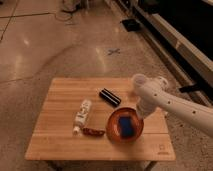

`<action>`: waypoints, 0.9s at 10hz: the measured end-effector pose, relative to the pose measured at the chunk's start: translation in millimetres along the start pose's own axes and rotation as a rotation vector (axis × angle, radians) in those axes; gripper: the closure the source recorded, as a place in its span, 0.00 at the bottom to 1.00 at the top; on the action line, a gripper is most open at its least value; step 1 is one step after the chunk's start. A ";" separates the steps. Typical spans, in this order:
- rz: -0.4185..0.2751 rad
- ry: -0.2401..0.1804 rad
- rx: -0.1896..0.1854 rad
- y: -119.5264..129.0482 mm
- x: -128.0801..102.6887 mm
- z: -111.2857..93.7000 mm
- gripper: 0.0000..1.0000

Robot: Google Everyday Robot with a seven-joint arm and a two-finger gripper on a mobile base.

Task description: Drag the ceramic bowl in a circle

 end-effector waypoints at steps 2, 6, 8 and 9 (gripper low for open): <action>-0.021 -0.014 0.022 -5.5 -19.2 -0.6 1.00; 0.093 -0.041 -0.021 60.4 -54.9 -0.1 1.00; 0.158 -0.040 -0.063 98.2 -53.0 2.2 0.99; 0.179 -0.032 -0.078 108.9 -43.5 3.7 0.93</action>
